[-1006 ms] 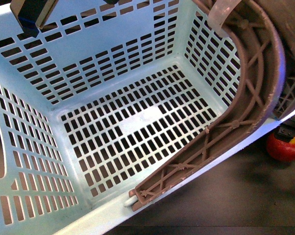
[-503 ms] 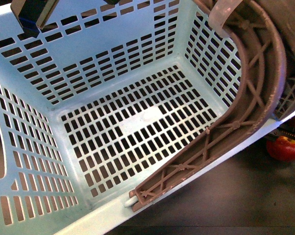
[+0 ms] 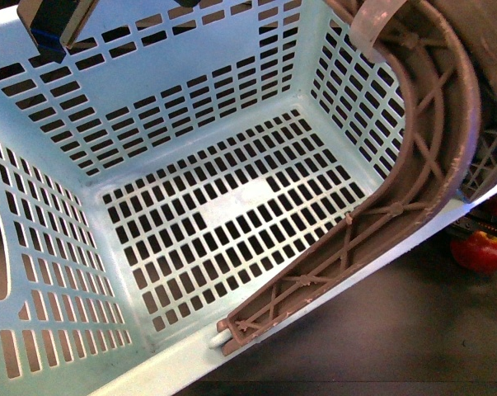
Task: Pick apple with right arm and hold basket with left
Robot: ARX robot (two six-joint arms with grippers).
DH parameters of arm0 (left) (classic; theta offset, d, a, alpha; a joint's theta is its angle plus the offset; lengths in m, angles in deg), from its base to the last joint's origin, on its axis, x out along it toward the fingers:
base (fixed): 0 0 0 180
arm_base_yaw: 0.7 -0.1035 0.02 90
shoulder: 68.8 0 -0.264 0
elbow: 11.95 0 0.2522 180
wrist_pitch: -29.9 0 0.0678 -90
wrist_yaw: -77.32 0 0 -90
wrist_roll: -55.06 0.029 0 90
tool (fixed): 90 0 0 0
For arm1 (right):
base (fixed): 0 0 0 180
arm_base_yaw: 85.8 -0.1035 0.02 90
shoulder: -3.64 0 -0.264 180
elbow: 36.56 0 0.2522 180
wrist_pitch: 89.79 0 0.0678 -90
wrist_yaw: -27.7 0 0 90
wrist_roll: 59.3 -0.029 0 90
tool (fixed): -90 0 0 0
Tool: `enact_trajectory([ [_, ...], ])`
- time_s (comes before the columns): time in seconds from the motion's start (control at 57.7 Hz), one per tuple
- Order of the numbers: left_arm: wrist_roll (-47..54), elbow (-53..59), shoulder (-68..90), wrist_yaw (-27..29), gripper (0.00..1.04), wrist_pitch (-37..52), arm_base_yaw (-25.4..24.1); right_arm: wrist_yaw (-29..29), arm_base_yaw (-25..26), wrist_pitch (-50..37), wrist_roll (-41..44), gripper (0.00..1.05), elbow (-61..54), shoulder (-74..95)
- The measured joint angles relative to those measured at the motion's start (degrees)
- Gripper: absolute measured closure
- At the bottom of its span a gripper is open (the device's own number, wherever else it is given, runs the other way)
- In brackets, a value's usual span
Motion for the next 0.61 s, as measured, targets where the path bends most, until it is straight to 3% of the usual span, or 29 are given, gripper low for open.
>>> enact_trajectory([
  [0.295,0.00,0.00,0.00,-0.02,0.90,0.00,0.00,-0.44,0.55,-2.16,2.67,0.25,-7.13,-7.34],
  [0.607,0.00,0.00,0.00,0.00,0.90,0.00,0.00,-5.09,3.82,-2.34,3.34,0.25,-12.57,-33.68],
])
